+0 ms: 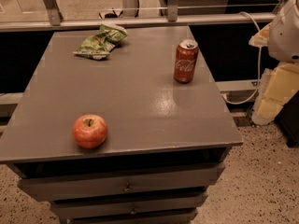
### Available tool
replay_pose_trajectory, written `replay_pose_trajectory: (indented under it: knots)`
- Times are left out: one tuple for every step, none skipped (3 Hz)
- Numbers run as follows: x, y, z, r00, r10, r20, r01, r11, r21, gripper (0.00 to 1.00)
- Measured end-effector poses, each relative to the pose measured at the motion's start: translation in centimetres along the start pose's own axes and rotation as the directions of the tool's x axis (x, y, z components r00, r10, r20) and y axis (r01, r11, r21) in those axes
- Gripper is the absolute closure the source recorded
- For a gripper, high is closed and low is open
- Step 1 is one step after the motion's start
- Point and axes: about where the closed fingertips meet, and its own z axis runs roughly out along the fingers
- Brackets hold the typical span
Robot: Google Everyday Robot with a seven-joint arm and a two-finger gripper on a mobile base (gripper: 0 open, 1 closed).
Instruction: Move coke can near green jalapeno chip bag
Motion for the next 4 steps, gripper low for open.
replay_pose_trajectory:
  knots:
    - [0.0,0.0,0.0,1.0,0.0,0.0,0.0,1.0,0.0,0.0]
    - [-0.2,-2.5,1.8,0.994,0.021,0.108,-0.025,0.999,0.038,0.0]
    - [-0.9,-6.4,4.7,0.958,0.041,0.282,-0.065,0.9951,0.075,0.0]
    - [-3.2,-10.5,7.7,0.87,0.093,0.483,-0.129,0.9907,0.042,0.0]
